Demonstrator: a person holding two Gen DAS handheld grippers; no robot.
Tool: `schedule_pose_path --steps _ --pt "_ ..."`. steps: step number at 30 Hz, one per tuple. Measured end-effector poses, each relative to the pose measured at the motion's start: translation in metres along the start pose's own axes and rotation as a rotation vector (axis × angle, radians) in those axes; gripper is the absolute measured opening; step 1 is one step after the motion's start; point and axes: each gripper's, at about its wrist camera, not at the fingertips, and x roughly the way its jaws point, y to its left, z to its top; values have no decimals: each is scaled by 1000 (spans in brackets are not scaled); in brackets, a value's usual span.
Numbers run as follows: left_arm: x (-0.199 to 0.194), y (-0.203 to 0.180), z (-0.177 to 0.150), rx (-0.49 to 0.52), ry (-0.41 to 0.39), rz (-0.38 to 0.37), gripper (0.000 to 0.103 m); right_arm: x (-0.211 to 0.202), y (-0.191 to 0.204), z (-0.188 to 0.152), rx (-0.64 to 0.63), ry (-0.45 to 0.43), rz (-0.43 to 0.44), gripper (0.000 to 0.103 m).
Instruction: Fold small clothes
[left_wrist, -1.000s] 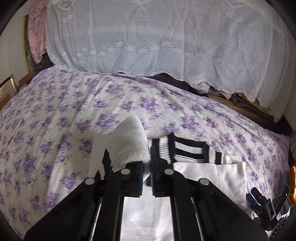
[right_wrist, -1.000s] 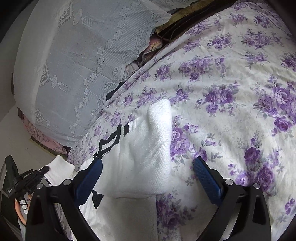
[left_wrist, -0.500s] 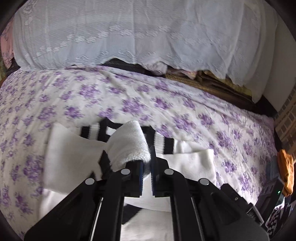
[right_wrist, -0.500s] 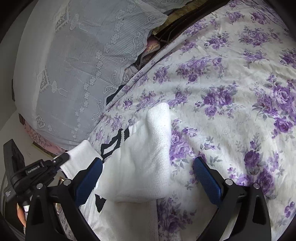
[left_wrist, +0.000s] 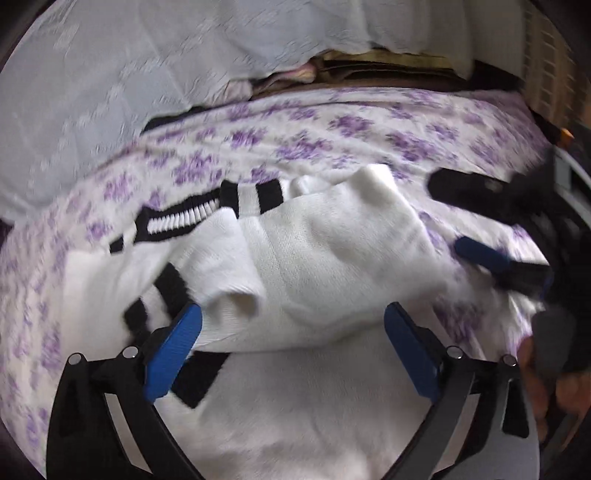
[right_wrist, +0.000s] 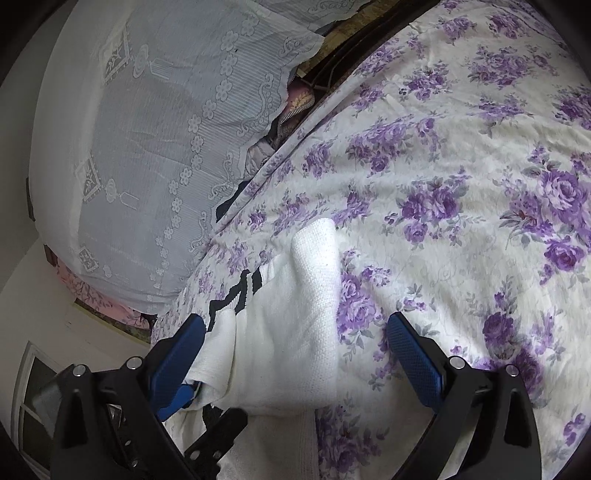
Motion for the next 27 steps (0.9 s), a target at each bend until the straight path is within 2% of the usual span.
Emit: schedule_pose_path --steps 2,5,7,9,12,14,15,19,23,27 --pt "-16 14 -9 15 -17 -4 97 0 2 0 -11 2 -6 99" --pt "-35 52 -21 -35 -41 -16 98 -2 13 -1 -66 5 -17 97" --pt "-46 88 -31 -100 -71 39 98 -2 27 -5 -135 9 -24 94" --pt "-47 127 -36 -188 -76 112 98 -2 47 -12 -242 20 -42 92" --pt "-35 192 -41 -401 -58 199 98 -2 88 -33 -475 23 -100 91" --pt "-16 226 -46 -512 -21 195 98 -2 116 -53 -657 20 -148 91" --pt "-6 236 -49 -533 3 187 98 0 129 -65 -750 19 -183 91" --pt "48 251 -66 -533 155 193 99 17 162 -104 -1045 39 -302 88" --pt "46 236 -58 -432 134 279 98 50 178 -126 -1193 135 -343 78" --pt "45 242 -60 -473 138 236 98 78 195 -144 -1309 171 -375 69"
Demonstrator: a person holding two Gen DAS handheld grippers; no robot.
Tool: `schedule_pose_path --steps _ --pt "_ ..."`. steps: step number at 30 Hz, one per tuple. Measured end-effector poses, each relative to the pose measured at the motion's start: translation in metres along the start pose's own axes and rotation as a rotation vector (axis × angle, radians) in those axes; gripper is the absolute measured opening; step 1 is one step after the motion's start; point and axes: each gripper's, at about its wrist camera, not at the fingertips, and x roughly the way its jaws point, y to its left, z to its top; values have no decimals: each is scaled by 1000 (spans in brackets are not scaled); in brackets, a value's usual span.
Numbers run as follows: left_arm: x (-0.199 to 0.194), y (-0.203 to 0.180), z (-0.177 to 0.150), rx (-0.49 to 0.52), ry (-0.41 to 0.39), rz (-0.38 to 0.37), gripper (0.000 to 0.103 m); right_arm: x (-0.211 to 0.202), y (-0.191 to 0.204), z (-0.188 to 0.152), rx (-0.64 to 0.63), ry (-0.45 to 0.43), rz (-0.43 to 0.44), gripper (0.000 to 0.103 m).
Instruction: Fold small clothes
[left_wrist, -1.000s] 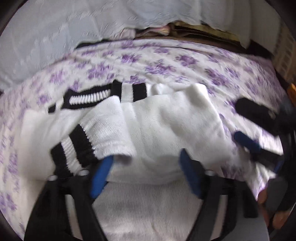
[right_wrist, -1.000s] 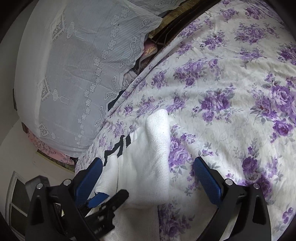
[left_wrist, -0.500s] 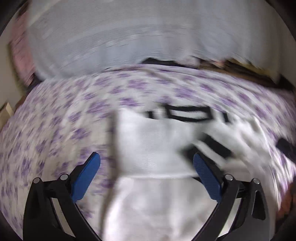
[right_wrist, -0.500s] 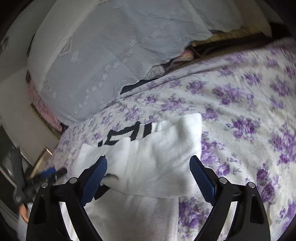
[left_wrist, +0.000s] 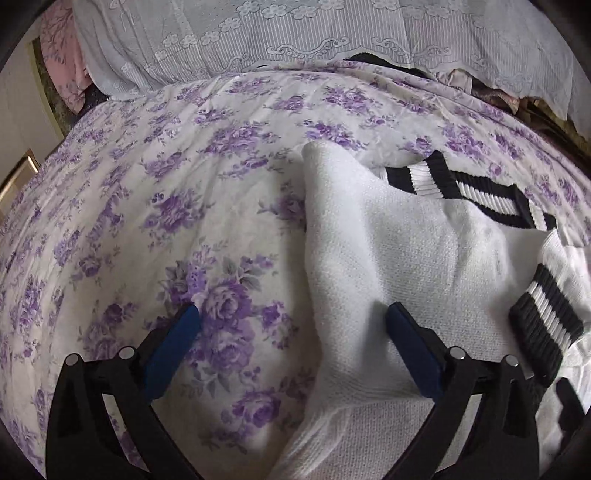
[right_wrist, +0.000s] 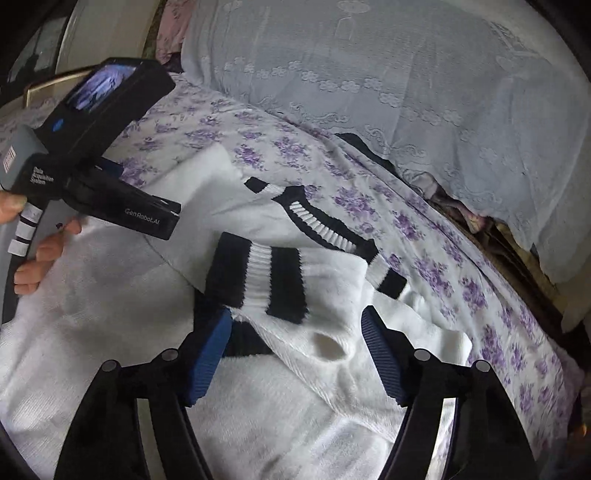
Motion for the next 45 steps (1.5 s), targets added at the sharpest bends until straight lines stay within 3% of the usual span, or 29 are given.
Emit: schedule_pose_path --steps 2,4,5,6,8,12,14,16,17,18,21,28,29,30,32,36,40,43,45 --pt "-2 0 -1 -1 -10 -4 98 12 6 9 -12 27 18 64" --pt "-8 -2 -1 15 -37 -5 97 21 8 15 -20 37 26 52" --pt "-11 -4 0 22 -53 -14 97 22 7 17 -2 41 37 23" --pt "-16 -4 0 27 -71 -36 97 24 1 18 34 51 32 11" --pt "-27 -4 1 25 -112 -76 97 18 -20 16 158 33 76 0" --pt "-44 -9 0 39 -184 -130 97 10 -76 -8 406 41 83 3" --pt "-38 -16 0 66 -154 -119 97 4 -86 -19 448 38 104 6" --pt "-19 -24 -2 96 -69 -90 97 0 -72 -16 377 32 107 29" --pt "-10 -26 -3 99 -27 -84 98 -2 -59 -12 318 27 100 54" --pt "-7 -24 -4 83 -13 -99 99 -3 -47 -8 269 15 94 58" --pt "-9 -15 -2 40 -14 -133 98 2 -17 7 137 9 80 58" --pt "-8 -14 -2 40 -11 -148 98 40 14 31 40 92 72 57" --pt "-7 -13 -2 34 -8 -153 98 39 13 30 43 87 72 54" --pt "-7 -13 -2 32 -6 -155 98 37 9 29 60 80 77 34" --pt "-7 -13 -1 34 -8 -152 98 29 -9 26 135 61 45 14" --pt "-8 -13 -1 40 -19 -145 98 1 -89 -10 476 -10 31 11" --pt "-8 -17 -3 49 -20 -129 98 -17 -165 -85 873 -7 79 11" --pt "-8 -20 -4 63 -20 -119 99 6 -179 -133 1044 71 176 13" --pt "-8 -20 -4 66 -20 -116 99 10 -179 -146 1089 45 223 13"
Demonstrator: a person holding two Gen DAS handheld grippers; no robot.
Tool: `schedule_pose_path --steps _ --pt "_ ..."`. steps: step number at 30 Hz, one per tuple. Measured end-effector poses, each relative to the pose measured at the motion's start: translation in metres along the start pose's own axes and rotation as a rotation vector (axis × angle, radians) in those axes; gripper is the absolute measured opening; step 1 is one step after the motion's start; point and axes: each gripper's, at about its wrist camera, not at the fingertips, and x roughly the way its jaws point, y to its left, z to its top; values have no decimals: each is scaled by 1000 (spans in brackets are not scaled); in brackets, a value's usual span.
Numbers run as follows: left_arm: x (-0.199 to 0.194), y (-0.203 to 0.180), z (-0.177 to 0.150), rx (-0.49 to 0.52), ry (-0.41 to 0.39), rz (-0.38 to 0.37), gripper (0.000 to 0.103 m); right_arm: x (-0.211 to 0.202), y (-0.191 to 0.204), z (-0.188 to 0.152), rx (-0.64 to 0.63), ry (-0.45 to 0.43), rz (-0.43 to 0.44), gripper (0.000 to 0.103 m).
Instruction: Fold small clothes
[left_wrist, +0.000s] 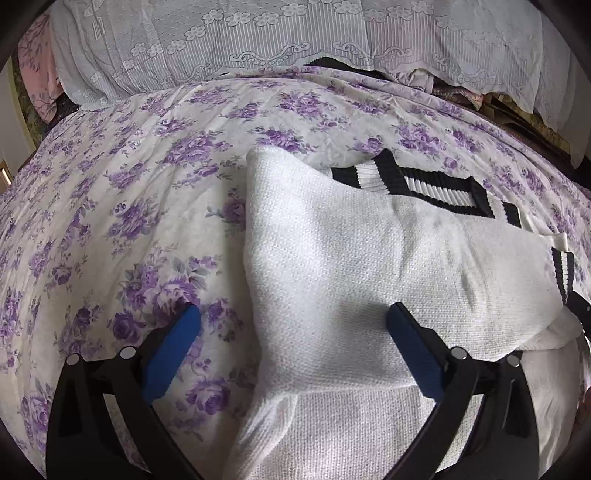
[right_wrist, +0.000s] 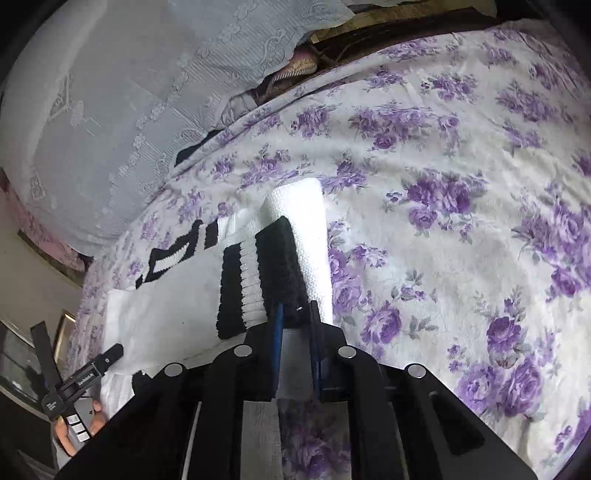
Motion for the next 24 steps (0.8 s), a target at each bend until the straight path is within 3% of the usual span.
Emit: schedule_pose_path --steps 2,4,5,7,9,13,17,19,20,21,24 --pt "-2 1 0 -2 1 2 99 -6 -1 2 37 -6 0 16" --pt "-13 5 3 -17 -36 16 99 -26 4 3 20 -106 -104 21" --pt "-24 8 7 -33 -72 -4 98 -33 12 5 -13 -144 -93 21" --pt "-43 13 17 -79 -131 -121 98 -32 30 10 -54 -128 -4 25" --pt "-51 11 28 -105 -143 -252 98 -15 51 19 -89 -81 62 42" --pt "-14 -15 44 -56 -21 -404 98 30 99 24 -188 20 148 58" --pt "38 -26 39 -14 108 -311 97 71 105 25 -150 138 242 61" --pt "27 -22 42 -12 71 -305 97 69 84 29 -93 92 266 49" --pt "22 -17 42 -20 39 -262 97 65 70 33 -49 75 254 35" --pt "18 -11 44 -29 1 -188 97 60 55 36 -3 62 245 29" --pt "27 14 46 -123 19 -69 97 43 8 48 117 -14 160 26"
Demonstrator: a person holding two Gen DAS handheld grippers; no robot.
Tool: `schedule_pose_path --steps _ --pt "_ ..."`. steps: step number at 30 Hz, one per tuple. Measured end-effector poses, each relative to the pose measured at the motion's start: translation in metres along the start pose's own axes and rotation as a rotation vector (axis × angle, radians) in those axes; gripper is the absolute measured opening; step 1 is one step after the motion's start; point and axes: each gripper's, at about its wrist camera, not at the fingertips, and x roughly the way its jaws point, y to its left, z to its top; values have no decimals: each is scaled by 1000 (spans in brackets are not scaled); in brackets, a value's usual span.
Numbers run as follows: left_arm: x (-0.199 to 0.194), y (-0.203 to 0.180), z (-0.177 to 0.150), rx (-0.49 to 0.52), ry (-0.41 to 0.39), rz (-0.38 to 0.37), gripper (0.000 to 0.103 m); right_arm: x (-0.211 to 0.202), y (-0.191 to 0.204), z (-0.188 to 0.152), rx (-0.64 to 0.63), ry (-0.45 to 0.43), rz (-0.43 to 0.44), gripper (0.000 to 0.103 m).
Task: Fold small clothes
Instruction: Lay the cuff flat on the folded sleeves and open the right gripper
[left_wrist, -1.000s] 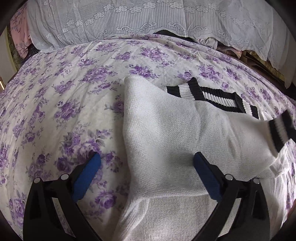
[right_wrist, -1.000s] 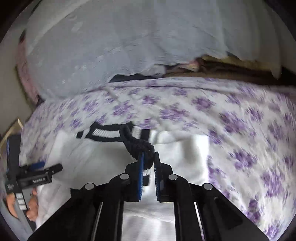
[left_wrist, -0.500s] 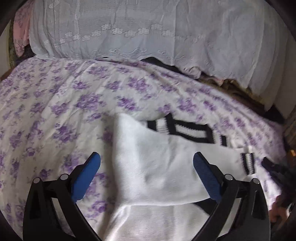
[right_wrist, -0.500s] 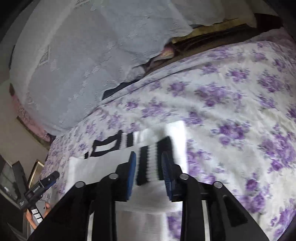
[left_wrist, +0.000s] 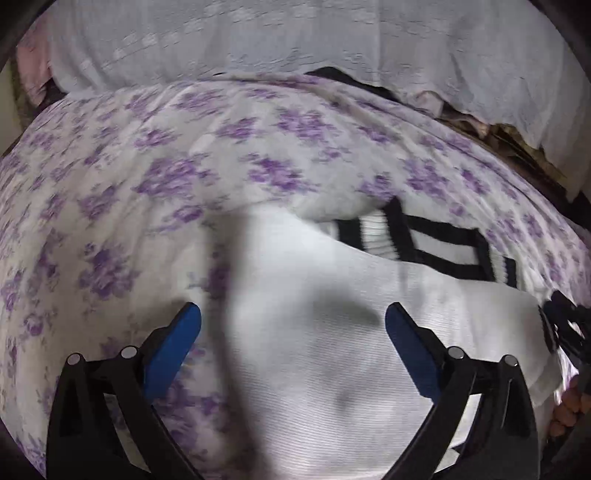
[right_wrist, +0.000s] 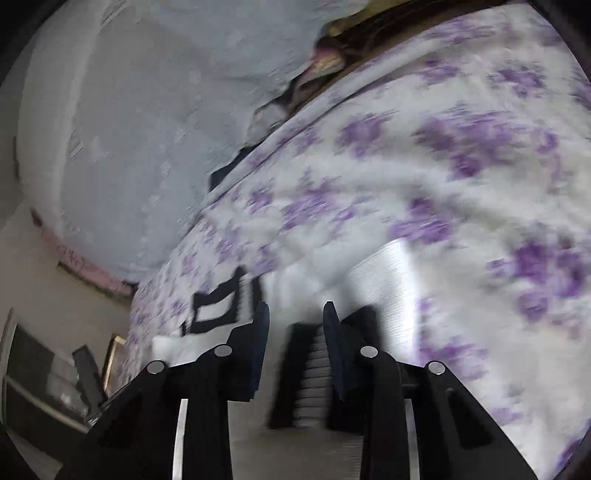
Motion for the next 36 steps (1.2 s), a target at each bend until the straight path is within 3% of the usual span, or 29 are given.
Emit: schedule_pose_path --steps 1,3,6,8,9,12,14,15,18,21,23,24,26,28,30,33,35,36 --pt "0 8 1 -50 4 -13 97 -6 -12 2 56 -18 -2 26" --pt "-17 8 2 -78 -43 -55 97 -21 -11 1 86 -63 -37 36" --pt "-51 -20 -4 41 -125 -141 97 -33 42 -8 -92 -80 49 61" --pt "-60 -39 -13 122 -96 -244 98 -30 79 -24 -183 -20 153 73" --pt "-58 -51 -20 163 -58 -296 98 -22 94 -32 -219 35 190 75" --pt "-37 -75 -40 254 40 -296 98 12 119 -59 -284 197 215 75" --pt "-23 -85 -52 331 48 -193 99 30 109 -65 -255 241 156 74" --pt "-23 -89 -56 380 21 -158 99 35 96 -63 -209 251 154 65" --pt "-29 -83 -58 372 7 -145 99 25 60 -51 -56 240 231 38" --pt "-36 -57 -41 324 -74 4 99 -3 31 -41 1 148 182 29" --pt "-38 -30 -23 214 -101 89 98 -23 12 -33 84 68 110 29" --pt "-41 -19 -17 156 -94 54 98 -30 6 -26 119 34 92 36" --pt "-45 -6 -3 63 -77 -83 98 -40 27 -21 45 -23 71 57" --pt "-47 -11 7 39 -59 -218 98 -35 60 -20 -72 -15 96 62" --pt "-41 -28 11 62 -32 -296 98 -15 83 -21 -119 54 169 66" --pt "-8 -56 8 147 23 -330 98 29 100 -24 -129 188 259 68" --pt "19 -62 -2 189 79 -238 98 61 102 -31 -126 255 274 67" --pt "24 -67 -5 235 77 -193 98 66 97 -34 -128 262 273 57"
